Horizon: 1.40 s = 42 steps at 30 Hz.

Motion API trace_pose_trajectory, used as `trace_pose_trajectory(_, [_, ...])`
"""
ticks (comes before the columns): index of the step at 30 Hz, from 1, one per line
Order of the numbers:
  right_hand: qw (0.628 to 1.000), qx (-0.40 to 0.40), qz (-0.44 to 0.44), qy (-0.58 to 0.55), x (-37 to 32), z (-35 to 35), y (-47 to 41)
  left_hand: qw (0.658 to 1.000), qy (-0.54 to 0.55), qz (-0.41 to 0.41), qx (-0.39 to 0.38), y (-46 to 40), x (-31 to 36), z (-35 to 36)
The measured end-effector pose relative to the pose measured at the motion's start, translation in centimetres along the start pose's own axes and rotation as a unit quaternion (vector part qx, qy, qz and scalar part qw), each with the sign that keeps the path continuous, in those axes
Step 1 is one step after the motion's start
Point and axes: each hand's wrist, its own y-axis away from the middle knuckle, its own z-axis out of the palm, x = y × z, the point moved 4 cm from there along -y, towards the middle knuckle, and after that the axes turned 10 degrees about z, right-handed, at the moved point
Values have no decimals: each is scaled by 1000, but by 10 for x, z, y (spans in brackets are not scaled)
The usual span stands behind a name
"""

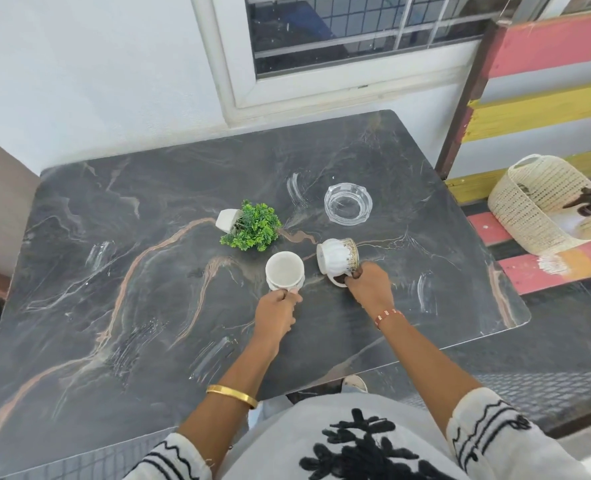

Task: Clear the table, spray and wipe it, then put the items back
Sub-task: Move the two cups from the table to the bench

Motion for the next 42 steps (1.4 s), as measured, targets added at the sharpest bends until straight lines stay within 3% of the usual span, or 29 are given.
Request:
trace_pose_trajectory(10, [986,-4,-48,-158,-18,-8,7,1000,-11,6,14,0,-1,0])
trace_pose_trajectory(15, [988,58,-137,-40,-16,-7,16,1000,-1,9,-2,1,-1,-1])
trace_pose_trajectory(19, [986,40,-158,30,-10,-2,18,999,12,14,-32,1,1,-2])
trace_pose_trajectory(25, [996,-8,-90,-12,3,3,29,997,42,14,-64,0,-2,-3])
trace_pose_trajectory(33, [985,13,-13,-174,17,-1,36,989,91,21,-112,-1,-1,9])
trace_pose_trajectory(42, [970,36,-2,-241,82,-95,26,983,95,58,-143,29,29,111])
